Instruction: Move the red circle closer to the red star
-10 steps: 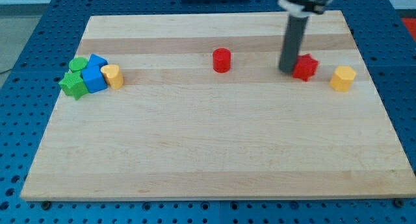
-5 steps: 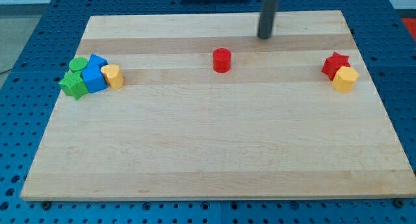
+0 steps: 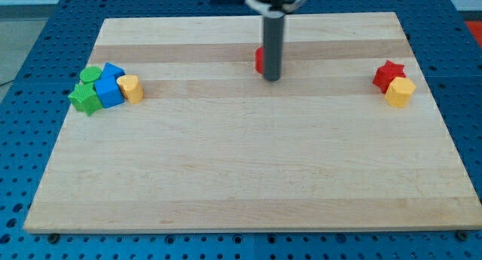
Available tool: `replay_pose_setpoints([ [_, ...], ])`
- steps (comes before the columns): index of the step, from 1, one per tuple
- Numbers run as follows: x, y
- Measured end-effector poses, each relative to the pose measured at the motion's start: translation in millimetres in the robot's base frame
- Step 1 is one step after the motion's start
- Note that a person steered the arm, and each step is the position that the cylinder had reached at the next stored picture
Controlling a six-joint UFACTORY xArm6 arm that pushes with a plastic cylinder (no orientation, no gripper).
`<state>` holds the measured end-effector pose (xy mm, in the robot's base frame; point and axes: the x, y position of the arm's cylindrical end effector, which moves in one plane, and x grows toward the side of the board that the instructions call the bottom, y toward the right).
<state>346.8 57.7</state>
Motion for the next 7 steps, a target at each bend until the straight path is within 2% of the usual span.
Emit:
replay_pose_setpoints([
  [1,8.3,-8.9],
  [2,29.6,-96.4],
  [3,5.5,-141.0],
  [4,-32.6,-99.6],
  [5,-48.3,3.7],
  [6,-50.2,67.4],
  [7,-50.7,21.9],
])
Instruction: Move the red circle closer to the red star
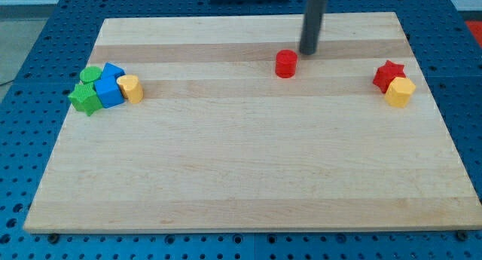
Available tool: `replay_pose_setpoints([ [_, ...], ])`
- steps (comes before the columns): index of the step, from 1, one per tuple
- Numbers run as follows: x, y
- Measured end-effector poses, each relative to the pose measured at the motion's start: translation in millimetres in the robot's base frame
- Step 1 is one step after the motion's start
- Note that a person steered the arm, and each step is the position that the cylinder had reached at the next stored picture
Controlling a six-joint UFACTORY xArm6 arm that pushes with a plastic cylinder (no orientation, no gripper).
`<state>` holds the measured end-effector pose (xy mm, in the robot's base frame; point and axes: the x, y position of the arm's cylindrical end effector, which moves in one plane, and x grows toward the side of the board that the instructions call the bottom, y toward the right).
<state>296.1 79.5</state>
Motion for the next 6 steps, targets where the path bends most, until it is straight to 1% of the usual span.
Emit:
replay_pose_setpoints([
  [1,11.3,-63.6],
  [2,61.2,-80.0],
  [3,79.0,-37.8],
  [4,65.7,16.6],
  [5,81.2,-8.8],
  [6,106.5,-69.7],
])
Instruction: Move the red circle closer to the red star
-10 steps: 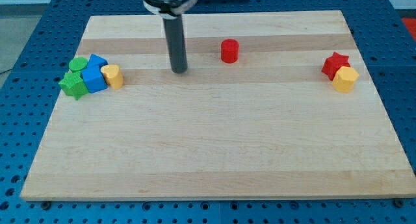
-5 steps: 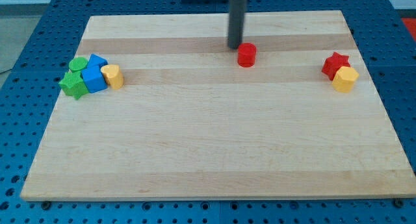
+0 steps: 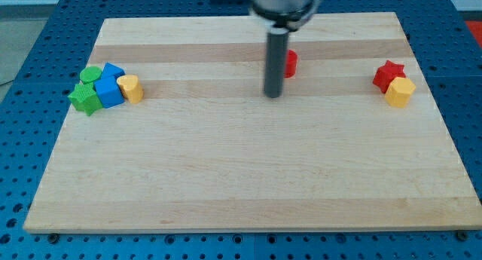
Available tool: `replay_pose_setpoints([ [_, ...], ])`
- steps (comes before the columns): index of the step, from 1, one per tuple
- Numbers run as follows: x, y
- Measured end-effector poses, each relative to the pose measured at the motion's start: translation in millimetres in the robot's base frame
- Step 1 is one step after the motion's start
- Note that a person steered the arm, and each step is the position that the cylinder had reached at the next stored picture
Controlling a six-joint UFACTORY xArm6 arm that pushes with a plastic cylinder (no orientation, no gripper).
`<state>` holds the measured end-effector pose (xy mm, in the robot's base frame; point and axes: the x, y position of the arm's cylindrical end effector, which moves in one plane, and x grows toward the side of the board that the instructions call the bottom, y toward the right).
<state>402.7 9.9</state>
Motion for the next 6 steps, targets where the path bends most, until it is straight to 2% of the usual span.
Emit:
replay_pose_setpoints([
  [1,-27.2,-16.1],
  [2,-62.1,13.2],
  [3,-83.2,99.0],
  [4,-88.9,160.5],
  [6,-88.9,152.2],
])
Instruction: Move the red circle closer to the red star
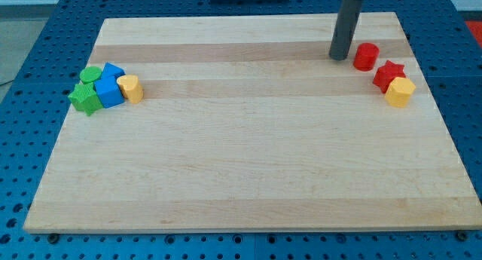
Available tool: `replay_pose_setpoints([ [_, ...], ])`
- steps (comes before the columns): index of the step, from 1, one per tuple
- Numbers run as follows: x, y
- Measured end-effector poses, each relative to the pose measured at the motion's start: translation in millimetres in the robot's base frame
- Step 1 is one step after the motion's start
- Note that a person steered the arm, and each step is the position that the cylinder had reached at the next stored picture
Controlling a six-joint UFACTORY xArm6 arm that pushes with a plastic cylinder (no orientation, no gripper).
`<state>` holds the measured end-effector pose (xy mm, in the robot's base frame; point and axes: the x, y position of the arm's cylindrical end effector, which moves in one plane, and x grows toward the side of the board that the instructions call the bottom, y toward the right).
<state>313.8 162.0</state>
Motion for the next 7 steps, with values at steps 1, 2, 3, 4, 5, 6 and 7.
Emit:
replay_pose_setpoints([
  [1,0.0,22.7],
  [2,-3.1,24.5],
  [3,-31.4,25.1],
  [4,-41.0,45.5],
  [5,-32.8,61.4],
  [6,-22.1,66.9],
  [7,-10.9,67.2],
])
